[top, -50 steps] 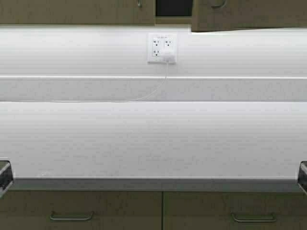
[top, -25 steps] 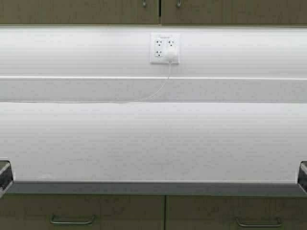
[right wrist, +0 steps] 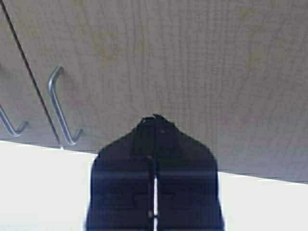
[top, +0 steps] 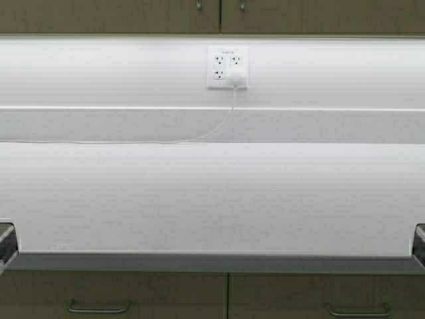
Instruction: Open the cabinet, put the pot inside, then close it
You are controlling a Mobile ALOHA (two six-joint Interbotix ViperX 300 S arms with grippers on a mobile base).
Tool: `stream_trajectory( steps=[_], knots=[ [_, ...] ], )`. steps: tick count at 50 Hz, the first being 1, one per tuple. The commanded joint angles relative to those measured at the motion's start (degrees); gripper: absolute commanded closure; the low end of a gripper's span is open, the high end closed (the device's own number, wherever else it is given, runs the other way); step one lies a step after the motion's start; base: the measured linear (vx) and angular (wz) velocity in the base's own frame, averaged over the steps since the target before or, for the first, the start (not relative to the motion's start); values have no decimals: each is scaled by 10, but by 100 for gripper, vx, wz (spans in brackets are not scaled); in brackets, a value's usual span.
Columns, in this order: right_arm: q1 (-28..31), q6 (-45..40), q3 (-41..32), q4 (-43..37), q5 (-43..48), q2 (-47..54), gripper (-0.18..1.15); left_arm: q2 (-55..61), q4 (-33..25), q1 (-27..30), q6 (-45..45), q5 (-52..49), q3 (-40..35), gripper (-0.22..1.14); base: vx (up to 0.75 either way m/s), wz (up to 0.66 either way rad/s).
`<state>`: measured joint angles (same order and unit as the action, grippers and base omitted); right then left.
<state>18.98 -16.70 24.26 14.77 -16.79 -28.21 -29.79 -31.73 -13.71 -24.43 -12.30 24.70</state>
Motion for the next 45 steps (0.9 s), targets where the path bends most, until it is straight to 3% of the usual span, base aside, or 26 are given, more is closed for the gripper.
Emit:
stream_trajectory(
  steps=[1, 45],
  knots=[
    [2, -1, -6, 1, 3, -8, 90, -4, 0, -2, 0, 5, -6, 88, 1, 0],
    [2, 0, -4, 0, 2, -8, 90, -4, 0, -2, 0, 9, -6, 88, 0, 0]
  ],
)
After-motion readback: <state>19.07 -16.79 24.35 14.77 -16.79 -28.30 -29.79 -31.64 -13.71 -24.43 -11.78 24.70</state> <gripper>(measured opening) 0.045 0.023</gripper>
